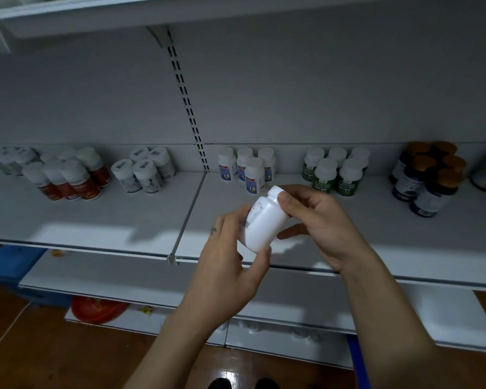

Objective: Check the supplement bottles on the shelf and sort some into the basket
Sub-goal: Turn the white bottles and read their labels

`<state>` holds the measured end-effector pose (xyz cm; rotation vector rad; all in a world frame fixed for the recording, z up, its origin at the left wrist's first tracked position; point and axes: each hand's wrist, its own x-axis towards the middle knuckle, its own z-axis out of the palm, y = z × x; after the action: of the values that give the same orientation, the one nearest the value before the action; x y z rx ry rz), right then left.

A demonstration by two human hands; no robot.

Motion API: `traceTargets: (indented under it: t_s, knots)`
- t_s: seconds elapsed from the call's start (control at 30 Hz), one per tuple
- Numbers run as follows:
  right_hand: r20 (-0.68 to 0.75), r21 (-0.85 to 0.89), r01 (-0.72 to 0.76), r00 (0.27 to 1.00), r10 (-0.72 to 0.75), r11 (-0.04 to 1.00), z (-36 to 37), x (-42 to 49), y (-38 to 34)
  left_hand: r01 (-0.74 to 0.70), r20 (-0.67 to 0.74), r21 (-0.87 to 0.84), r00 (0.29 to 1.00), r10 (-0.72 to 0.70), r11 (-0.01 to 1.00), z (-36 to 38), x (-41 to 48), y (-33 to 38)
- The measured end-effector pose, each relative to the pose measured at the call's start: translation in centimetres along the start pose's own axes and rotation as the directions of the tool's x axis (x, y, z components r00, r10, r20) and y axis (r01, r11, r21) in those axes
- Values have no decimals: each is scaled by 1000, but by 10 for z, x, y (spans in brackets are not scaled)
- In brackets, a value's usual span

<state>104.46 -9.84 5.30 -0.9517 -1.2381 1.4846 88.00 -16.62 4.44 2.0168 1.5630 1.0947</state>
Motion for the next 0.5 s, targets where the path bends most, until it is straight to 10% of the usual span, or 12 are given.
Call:
traceTargets:
  t_s: [0.5]
  knots:
    - [119, 342, -33, 993, -9, 939, -3, -2, 0, 147, 44, -284, 989, -140, 947, 5, -4, -2]
